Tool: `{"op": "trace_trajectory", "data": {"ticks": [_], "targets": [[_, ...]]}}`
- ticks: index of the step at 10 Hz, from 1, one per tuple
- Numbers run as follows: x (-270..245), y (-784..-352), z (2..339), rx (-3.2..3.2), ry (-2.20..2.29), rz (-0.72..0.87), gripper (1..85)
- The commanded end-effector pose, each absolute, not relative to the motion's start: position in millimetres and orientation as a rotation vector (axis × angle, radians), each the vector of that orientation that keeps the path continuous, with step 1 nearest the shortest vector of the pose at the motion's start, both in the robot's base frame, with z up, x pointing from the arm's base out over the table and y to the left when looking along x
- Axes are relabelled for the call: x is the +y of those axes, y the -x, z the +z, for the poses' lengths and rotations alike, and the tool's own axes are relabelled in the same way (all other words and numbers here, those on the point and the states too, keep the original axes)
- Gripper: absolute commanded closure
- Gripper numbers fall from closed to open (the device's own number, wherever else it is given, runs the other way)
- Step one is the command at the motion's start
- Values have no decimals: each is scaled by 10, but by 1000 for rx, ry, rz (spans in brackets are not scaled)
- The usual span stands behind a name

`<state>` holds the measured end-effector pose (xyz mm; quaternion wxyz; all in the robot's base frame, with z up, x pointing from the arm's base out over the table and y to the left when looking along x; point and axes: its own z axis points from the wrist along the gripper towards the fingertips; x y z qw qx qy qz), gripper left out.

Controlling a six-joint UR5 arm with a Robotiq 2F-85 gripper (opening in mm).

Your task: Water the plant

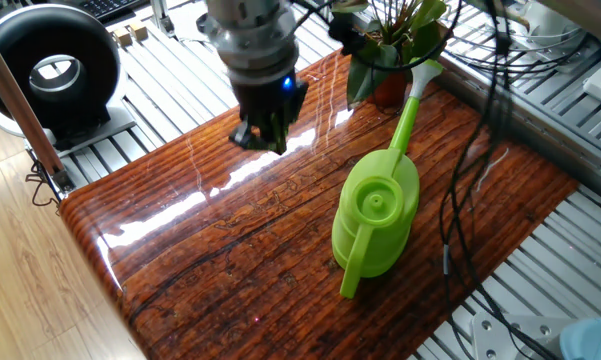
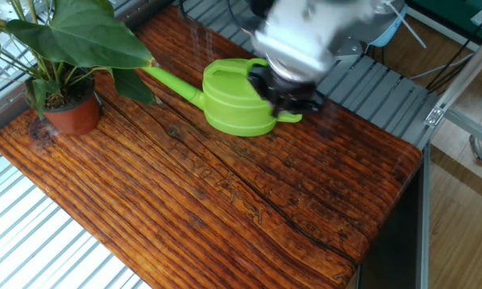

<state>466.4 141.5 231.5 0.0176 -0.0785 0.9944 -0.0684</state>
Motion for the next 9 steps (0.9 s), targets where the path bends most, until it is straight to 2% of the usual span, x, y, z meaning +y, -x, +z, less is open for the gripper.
{"op": "trace_trajectory", "data": {"ticks": [1, 2, 4, 5, 7, 9], "targets": [[1324, -4831, 2430, 2990, 102, -191, 843], [1281, -4789, 2425, 2999, 65, -200, 843], [1212, -4415, 2409, 3120, -38, -221, 843], [1098, -4455, 2429, 3096, -42, -295, 843], [1100, -4676, 2449, 3007, -22, -283, 843], [1218, -4702, 2424, 3001, -112, -217, 843]]}}
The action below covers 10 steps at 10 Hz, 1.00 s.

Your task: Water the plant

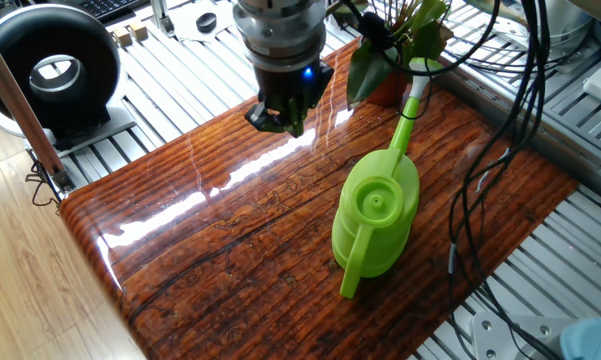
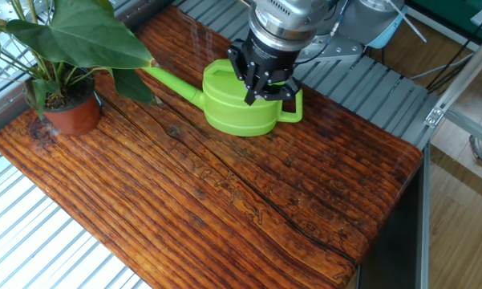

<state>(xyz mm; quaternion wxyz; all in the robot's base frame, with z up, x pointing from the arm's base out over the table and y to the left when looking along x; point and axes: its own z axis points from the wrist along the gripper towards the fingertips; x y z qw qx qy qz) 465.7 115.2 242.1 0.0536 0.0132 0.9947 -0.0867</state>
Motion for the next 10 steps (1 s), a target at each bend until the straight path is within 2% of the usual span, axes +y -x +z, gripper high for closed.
{"op": "trace_trajectory", "data": {"ticks": [1, 3, 10], "targets": [[1237, -4769, 2419, 2981, -167, -208, 843], [1412, -4867, 2391, 2958, -291, -79, 843], [1625, -5022, 2311, 2945, -303, -14, 843]]}}
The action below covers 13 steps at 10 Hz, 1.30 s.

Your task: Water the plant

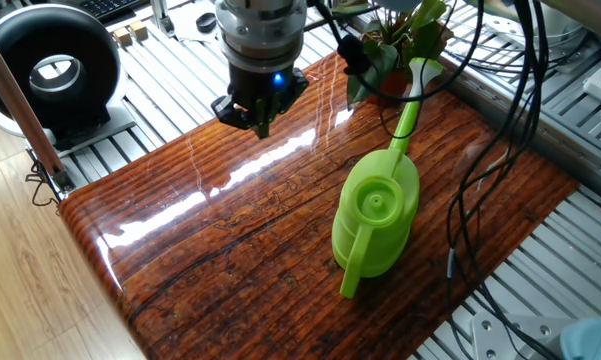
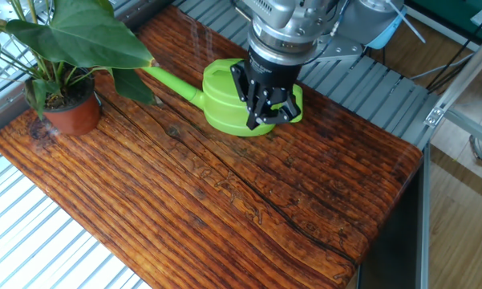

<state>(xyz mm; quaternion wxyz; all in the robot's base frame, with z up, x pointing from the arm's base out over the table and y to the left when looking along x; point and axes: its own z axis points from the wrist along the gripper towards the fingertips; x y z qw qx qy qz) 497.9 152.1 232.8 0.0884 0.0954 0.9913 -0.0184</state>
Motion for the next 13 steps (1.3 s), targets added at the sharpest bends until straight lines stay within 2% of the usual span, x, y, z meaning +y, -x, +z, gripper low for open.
{"op": "trace_trajectory", "data": {"ticks": [1, 2, 13], "targets": [[1641, -5054, 2318, 2930, -335, 7, 843], [1506, -5084, 2316, 2924, -300, -42, 843], [1588, -5044, 2300, 2938, -310, -3, 843]]}}
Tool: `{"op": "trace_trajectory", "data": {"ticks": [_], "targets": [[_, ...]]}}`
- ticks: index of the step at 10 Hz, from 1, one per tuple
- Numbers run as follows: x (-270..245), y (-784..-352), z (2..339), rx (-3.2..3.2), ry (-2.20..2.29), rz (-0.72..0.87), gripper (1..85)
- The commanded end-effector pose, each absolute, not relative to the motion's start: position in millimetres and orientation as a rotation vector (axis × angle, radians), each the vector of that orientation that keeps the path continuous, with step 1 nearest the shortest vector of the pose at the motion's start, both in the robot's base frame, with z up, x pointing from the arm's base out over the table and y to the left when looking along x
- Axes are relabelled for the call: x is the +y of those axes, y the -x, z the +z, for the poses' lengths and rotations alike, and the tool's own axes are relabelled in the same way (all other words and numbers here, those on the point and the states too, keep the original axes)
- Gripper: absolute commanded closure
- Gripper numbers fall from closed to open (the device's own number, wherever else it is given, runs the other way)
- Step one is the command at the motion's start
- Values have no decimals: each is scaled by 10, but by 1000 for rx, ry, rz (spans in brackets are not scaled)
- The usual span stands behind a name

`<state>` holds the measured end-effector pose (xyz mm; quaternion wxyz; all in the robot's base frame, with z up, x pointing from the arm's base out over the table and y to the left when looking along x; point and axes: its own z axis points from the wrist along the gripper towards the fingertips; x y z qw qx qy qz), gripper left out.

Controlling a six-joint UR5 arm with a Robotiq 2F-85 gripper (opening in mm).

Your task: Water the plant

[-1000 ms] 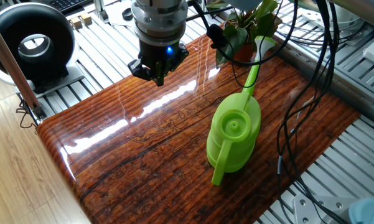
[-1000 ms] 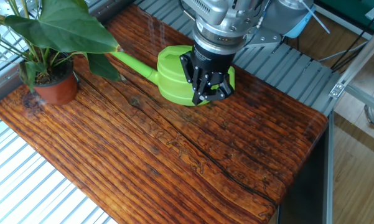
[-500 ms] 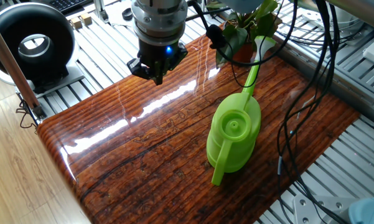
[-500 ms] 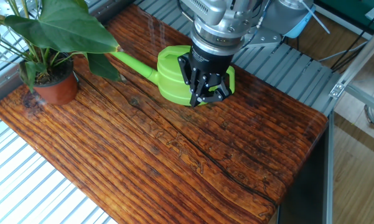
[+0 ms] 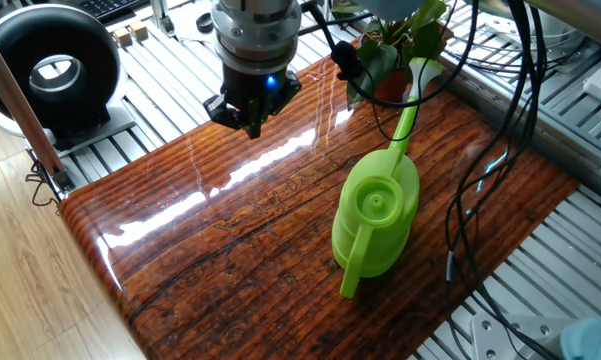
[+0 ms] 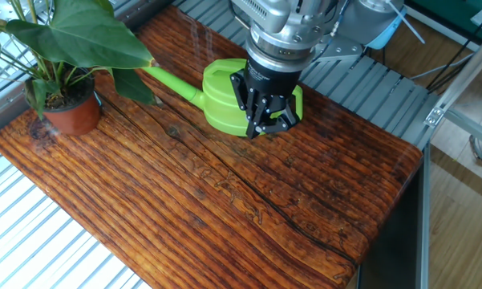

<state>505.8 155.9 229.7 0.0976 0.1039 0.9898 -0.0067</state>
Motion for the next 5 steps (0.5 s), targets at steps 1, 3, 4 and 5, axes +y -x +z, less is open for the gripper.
{"op": "trace_trajectory", "data": {"ticks": [1, 3, 4, 5], "targets": [[1586, -5025, 2287, 2948, -311, -14, 843], [1609, -5036, 2286, 2947, -300, -8, 843], [1617, -5023, 2287, 2952, -294, -9, 843], [1621, -4991, 2282, 2966, -284, -7, 843]]}}
